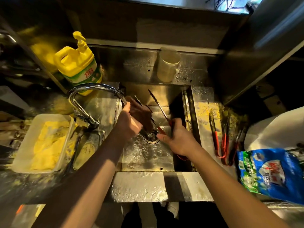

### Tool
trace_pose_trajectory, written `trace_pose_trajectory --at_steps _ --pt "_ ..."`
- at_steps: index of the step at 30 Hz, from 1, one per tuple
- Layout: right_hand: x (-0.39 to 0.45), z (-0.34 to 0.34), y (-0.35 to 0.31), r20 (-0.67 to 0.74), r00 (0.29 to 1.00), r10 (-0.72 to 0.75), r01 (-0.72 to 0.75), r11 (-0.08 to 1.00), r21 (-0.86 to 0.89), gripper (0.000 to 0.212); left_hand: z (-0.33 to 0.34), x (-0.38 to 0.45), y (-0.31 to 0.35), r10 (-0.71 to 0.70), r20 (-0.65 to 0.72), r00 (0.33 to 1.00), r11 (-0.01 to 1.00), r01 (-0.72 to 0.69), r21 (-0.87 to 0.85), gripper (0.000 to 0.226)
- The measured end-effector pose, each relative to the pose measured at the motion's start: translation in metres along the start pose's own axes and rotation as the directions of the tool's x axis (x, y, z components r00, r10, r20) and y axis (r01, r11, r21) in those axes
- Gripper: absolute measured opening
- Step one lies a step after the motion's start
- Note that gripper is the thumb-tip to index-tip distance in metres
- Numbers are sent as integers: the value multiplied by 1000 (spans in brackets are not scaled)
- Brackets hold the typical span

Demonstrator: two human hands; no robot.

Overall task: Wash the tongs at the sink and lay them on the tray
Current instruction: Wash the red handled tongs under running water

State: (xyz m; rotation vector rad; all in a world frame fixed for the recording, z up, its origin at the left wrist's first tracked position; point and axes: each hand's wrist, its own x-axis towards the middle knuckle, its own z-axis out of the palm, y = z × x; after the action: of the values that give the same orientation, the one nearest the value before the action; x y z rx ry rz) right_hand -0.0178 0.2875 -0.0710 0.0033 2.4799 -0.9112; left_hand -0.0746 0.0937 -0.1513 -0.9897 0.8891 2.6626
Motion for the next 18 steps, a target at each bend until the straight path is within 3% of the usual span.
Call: trace_pose_trajectory --at_steps 2,5,9,11,14,18 --pt "0 1 -1 5 1000 -15 15 1000 -14 57 -2 -1 1 8 -3 1000 1000 -8 13 49" --pt "-1 -1 -1 121 992 19 -47 971 235 37 -1 -5 2 10 -40 999 1000 -10 -2 46" --pt "-4 -6 0 321 936 143 -321 720 615 53 3 -10 -2 -26 -78 997 999 27 16 49" --pt "-4 -6 2 392 903 174 -408 630 661 54 5 -13 -3 -45 -86 995 998 48 29 50" --pt "-4 -7 4 478 860 177 -486 570 662 38 9 -15 -5 -40 -100 994 998 44 46 46" --pt "-3 -9 5 478 870 122 -448 603 660 22 8 -15 -9 -38 -113 993 997 45 62 42"
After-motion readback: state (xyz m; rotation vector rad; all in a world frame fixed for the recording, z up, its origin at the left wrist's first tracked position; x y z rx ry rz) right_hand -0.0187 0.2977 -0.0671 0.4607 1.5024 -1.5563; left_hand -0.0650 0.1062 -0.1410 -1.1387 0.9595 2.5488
